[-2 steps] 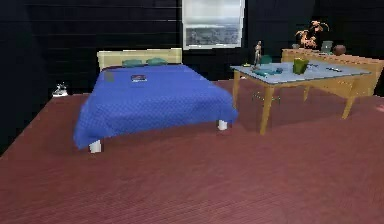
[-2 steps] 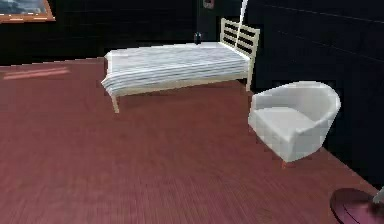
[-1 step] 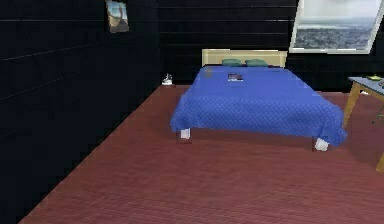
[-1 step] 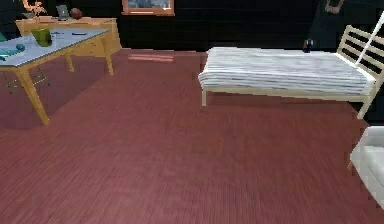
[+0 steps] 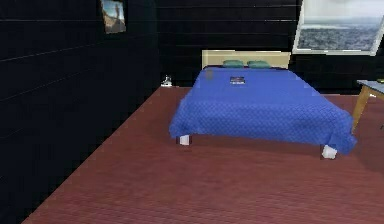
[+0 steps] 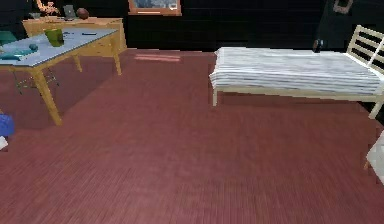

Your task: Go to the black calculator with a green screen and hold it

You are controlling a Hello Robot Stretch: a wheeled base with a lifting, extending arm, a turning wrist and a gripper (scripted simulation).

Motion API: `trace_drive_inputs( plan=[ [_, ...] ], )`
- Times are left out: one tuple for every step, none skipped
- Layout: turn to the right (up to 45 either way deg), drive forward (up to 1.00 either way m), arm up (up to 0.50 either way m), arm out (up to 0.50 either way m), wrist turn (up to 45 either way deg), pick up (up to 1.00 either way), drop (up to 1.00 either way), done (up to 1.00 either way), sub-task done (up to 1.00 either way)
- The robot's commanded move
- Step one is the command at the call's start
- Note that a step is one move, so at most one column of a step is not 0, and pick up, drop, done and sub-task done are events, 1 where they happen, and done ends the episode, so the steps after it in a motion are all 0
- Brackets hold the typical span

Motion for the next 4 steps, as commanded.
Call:
trace_drive_inputs(
  plan=[
    [-21.0,0.00,0.00,0.00,0.0,0.00,0.00,0.00,0.00],
    [0.0,1.00,0.00,0.00,0.0,0.00,0.00,0.00,0.00],
    [0.0,1.00,0.00,0.00,0.0,0.00,0.00,0.00,0.00],
    [-12.0,0.00,0.00,0.00,0.0,0.00,0.00,0.00,0.00]
  ],
)
